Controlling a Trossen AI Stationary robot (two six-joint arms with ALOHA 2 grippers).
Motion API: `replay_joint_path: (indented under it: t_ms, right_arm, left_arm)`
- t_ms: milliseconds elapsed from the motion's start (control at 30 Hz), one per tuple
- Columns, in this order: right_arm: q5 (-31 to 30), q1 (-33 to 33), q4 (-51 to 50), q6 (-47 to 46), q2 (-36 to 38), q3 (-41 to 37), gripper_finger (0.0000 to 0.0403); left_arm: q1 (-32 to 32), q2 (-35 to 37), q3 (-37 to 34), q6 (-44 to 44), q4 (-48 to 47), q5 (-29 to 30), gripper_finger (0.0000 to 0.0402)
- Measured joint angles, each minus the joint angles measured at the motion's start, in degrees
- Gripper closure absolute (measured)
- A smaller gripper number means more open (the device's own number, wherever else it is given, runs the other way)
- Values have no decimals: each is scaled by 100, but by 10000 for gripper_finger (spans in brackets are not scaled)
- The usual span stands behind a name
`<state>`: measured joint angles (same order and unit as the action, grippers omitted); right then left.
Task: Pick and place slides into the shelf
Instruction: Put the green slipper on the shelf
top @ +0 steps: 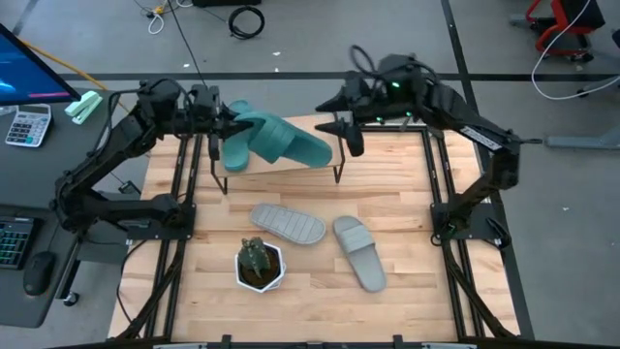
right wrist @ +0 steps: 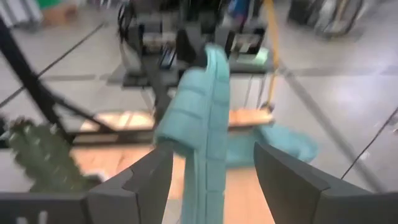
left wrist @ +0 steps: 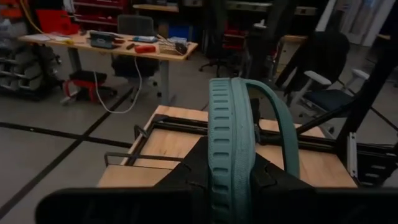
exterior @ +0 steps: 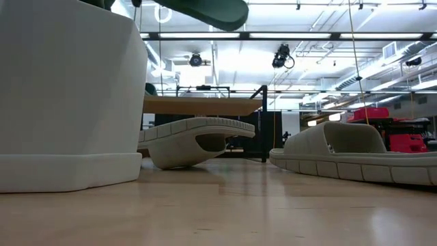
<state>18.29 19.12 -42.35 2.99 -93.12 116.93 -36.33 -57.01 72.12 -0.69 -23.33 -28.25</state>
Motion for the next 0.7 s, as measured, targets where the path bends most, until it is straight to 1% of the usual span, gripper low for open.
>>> replay_joint_path:
  t_ms: [100,133,233,333,600,633,700]
  right_arm:
    - [310,38,-733,-4,-477,693,170]
    - [327,35,-885,10,-610,875,169]
    - [319,23,-1044,34,-863,1210,156]
    - [320,23,-1009,-36,-1003,1355,132]
    - [331,-48,-990,-932,-1293,1374,51]
    - [364,-66,-949,-1091,-1318,1374,43]
    - [615,-66,-898,-1365,-1353,1374,28]
  left_arm:
    - [63,-34,4,-4,-31,-7,359]
    - [85,-40,4,-2,-42,-11,359]
    - [127,-41,4,-4,-119,-20,359]
    - [185,-41,4,-7,-107,-13,359]
    - [187,-41,4,-100,-105,-13,359]
    - [187,-44,4,-124,-105,-13,359]
    - [189,-78,9,-139,-92,-12,359]
